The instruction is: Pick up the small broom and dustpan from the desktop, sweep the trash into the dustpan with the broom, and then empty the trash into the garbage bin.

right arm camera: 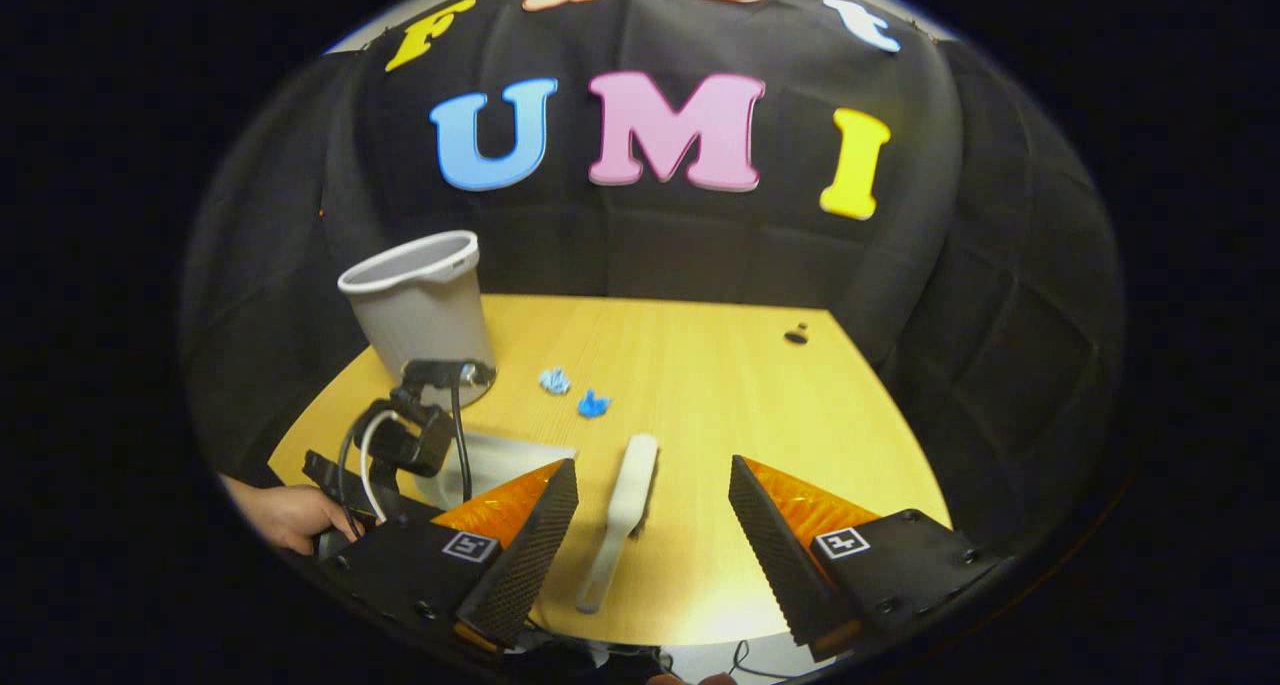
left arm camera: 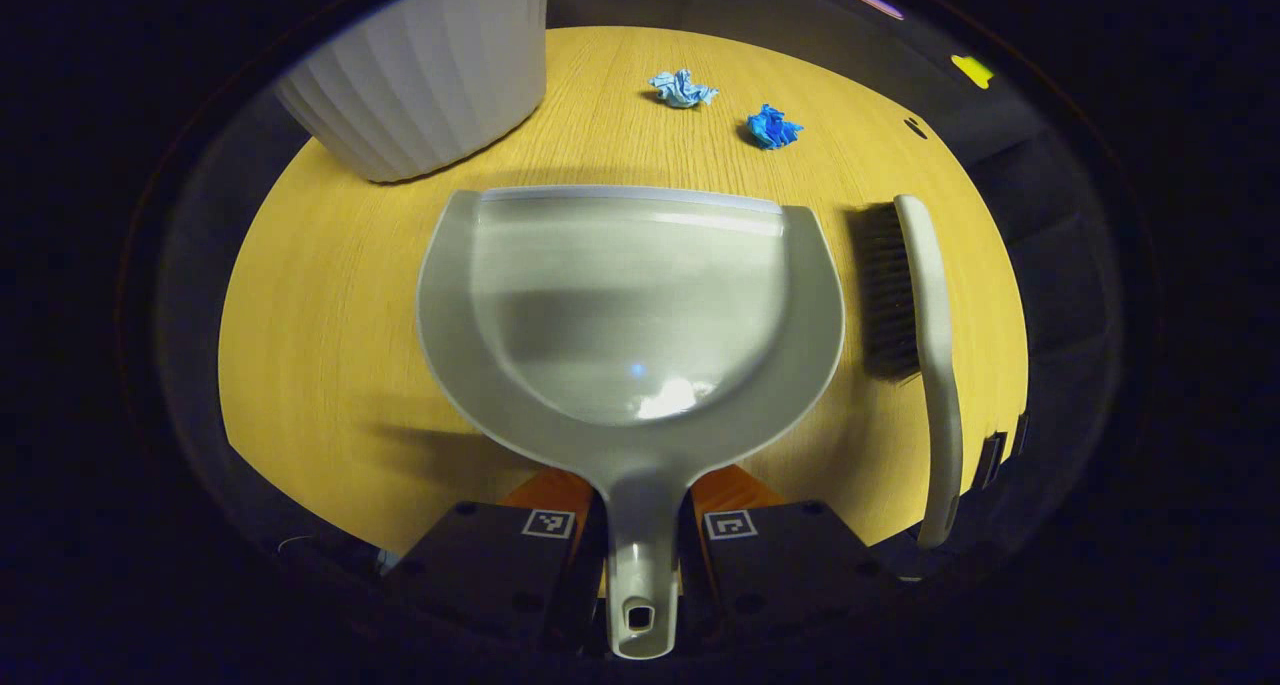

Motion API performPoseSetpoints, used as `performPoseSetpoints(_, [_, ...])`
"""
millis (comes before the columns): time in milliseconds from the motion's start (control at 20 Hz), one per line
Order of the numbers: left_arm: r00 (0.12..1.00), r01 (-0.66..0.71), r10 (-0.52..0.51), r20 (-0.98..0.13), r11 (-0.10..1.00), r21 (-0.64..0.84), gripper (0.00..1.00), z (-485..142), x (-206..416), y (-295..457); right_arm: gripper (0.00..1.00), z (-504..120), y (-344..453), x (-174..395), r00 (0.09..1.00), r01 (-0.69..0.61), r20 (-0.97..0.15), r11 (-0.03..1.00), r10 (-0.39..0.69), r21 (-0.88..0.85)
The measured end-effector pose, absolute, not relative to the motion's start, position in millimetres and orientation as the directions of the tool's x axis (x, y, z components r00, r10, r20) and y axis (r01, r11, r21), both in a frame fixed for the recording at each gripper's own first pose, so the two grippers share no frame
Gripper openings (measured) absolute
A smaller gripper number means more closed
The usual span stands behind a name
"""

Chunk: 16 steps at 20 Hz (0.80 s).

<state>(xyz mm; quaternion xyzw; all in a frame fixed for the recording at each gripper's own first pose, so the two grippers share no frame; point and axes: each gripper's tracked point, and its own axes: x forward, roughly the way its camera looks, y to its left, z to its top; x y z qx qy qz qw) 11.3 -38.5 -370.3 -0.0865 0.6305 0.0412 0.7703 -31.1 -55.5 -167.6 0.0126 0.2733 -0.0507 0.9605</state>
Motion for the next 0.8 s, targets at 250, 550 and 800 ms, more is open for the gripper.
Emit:
performPoseSetpoints(250, [0.226,-0.210,-0.081,-0.971,0.969,-0.130,0.31,-371,10,-39,1.00,-268,-46,-39,0.556,0.061,-0.831,0.998,-0.009,0.030])
performPoseSetpoints(550, [0.251,-0.222,-0.092,-0.964,0.963,-0.150,0.31,-370,5,-40,1.00,-339,-55,-17,0.333,0.100,-0.941,0.995,-0.053,-0.021])
performPoseSetpoints(800, [0.252,-0.213,-0.091,-0.963,0.966,-0.147,0.31,-370,4,-40,0.80,-357,-55,-7,0.268,0.095,-0.963,0.995,-0.026,0.000])
